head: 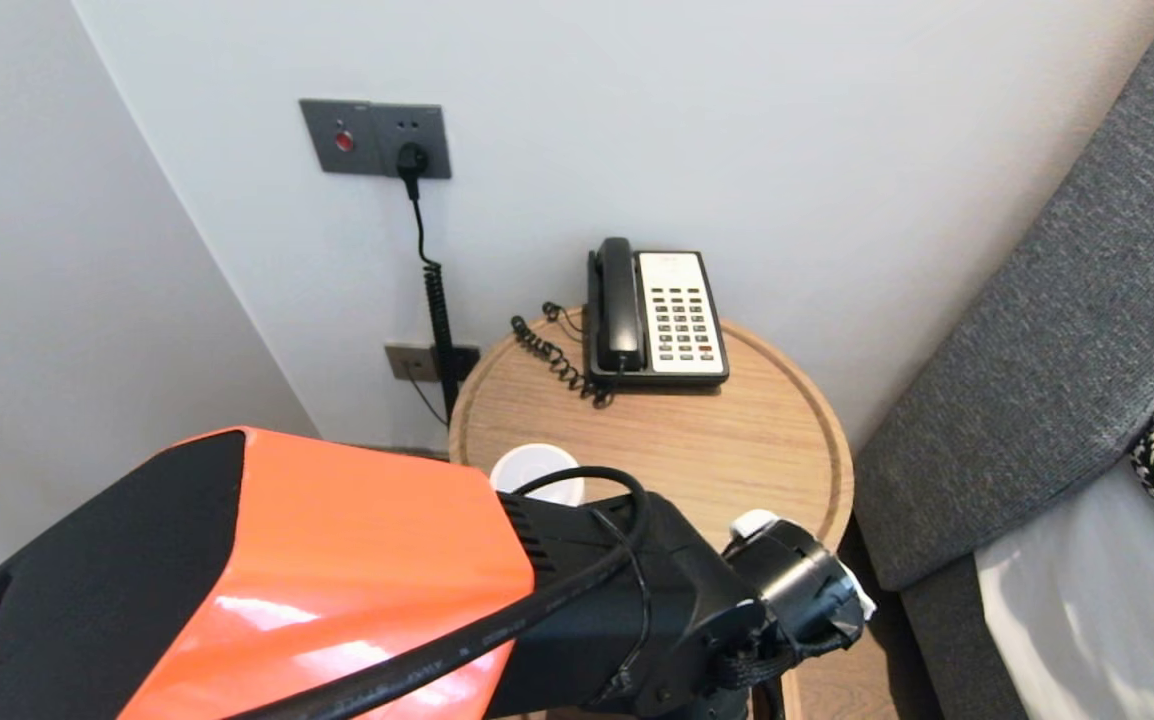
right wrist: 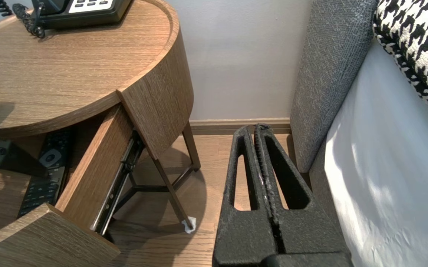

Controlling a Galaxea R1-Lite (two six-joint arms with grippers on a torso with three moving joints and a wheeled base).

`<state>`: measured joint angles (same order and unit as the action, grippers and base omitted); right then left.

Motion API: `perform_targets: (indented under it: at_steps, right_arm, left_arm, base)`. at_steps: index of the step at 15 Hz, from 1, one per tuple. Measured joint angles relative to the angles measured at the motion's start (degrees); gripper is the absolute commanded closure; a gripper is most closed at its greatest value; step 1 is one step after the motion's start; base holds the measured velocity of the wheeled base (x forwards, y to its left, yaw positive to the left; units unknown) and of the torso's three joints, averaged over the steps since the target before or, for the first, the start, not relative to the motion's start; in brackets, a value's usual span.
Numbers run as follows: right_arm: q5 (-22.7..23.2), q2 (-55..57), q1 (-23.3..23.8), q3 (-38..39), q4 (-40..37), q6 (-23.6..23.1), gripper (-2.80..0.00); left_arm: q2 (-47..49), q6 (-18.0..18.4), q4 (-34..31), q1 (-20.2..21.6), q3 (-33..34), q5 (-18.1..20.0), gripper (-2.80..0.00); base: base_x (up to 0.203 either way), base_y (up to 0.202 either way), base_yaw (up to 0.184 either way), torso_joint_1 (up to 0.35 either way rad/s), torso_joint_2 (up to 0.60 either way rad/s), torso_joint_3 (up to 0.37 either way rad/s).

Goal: Take the remote control out of the drawer one by one and place them on the table

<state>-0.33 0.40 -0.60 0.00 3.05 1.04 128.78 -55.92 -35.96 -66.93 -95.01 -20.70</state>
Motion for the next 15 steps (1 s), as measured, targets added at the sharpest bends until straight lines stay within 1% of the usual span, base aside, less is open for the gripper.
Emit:
perform_targets:
  at_steps: [4, 12, 15]
  right_arm:
    - [-0.02, 0.0, 0.0, 0.0, 0.0, 0.01, 0.0]
    - [-0.01, 0.0, 0.0, 0.0, 0.0, 0.01, 0.0]
    - [-0.02, 0.0, 0.0, 0.0, 0.0, 0.01, 0.0]
  left_arm:
    - [1.02, -0.06, 0.53, 0.59, -0.72, -1.34, -2.8]
    - [3.06, -0.52, 0.36, 1.57, -1.43, -0.99, -2.8]
    - [3.48, -1.6, 0.07, 1.83, -1.27, -0.98, -2.8]
  base:
    - [0.0, 0.0, 0.0, 0.0, 0.0, 0.0]
    - [0.0, 0.0, 0.0, 0.0, 0.0, 0.0]
    - [0.0, 0.0, 0.0, 0.0, 0.0, 0.0]
